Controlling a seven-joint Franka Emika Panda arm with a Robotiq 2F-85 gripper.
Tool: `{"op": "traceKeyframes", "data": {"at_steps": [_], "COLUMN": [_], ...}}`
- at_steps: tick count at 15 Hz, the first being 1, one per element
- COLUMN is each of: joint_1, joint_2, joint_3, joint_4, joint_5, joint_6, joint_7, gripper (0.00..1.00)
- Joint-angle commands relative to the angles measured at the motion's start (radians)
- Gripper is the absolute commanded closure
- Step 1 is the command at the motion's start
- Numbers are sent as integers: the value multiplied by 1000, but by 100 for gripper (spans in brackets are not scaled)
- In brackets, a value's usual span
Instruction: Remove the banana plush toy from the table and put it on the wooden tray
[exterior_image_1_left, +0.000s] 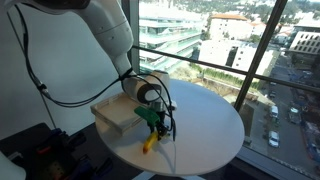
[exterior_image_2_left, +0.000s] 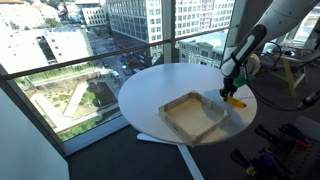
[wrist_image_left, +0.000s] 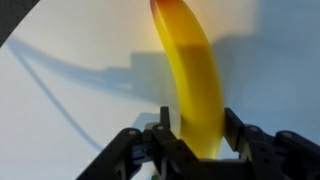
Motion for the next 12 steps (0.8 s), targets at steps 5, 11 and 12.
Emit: {"op": "traceKeyframes", "data": {"at_steps": [5,11,12], "joint_1": [-8,-6,-5], "joint_2": [0,-26,-32], "joint_3": [3,1,0], "joint_4": [21,20,23], "joint_5": [-5,-6,-6], "joint_6": [-29,-74,-90], "joint_7": [10,11,10], "gripper": [84,84,84]}}
